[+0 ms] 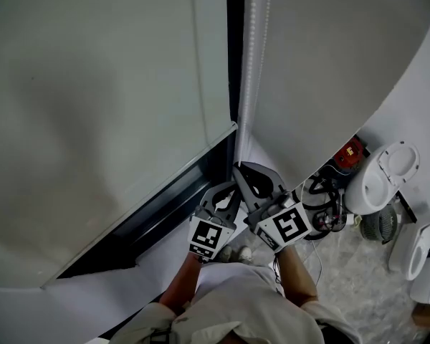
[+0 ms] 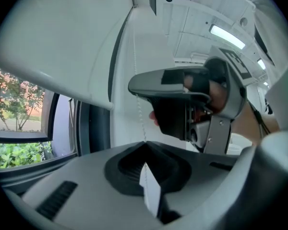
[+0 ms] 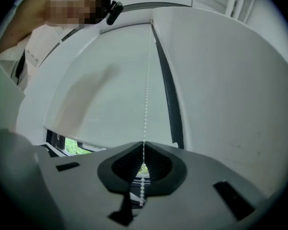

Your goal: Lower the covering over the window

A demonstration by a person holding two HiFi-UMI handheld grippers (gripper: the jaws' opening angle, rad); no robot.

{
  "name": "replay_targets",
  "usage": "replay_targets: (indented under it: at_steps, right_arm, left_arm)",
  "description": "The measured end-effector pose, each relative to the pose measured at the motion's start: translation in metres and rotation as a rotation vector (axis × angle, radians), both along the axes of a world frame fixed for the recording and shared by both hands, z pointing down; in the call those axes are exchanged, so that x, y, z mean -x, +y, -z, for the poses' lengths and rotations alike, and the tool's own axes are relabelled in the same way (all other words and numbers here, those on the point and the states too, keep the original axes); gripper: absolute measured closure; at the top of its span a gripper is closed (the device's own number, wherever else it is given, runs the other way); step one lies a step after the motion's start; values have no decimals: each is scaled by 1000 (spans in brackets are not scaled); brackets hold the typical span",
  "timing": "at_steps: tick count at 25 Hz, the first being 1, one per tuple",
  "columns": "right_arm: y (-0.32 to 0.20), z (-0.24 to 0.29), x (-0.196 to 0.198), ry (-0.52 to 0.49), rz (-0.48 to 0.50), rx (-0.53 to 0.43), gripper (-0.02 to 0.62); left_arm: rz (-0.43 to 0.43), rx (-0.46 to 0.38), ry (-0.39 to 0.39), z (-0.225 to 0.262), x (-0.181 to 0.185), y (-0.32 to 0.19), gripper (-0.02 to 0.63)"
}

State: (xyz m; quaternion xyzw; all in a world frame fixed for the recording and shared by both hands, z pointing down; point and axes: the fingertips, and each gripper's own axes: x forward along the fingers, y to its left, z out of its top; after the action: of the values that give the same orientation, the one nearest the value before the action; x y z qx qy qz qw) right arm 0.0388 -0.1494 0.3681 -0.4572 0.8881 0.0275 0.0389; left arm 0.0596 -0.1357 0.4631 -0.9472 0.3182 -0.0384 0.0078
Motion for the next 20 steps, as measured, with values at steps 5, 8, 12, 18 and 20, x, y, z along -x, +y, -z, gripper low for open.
replay_targets:
  at_steps: [5, 8, 12, 18, 20]
  right_arm:
    - [-10, -20, 8, -13, 9, 44, 598]
    - [-17, -36, 9, -10, 15, 75, 598]
    - [-20, -54, 8, -6, 14, 129, 598]
    - [-27, -83, 4, -2, 12, 182, 598]
    - [-29, -103, 3, 5, 11, 203, 598]
  left_arm:
    - [14, 48, -37, -18, 6, -4, 592]
    - [20, 82, -49, -34, 8, -8, 592]
    - [21, 114, -83, -49, 8, -8, 592]
    - [22, 148, -91, -79, 6, -15, 592]
    - [20, 162, -94, -98, 6, -16, 592]
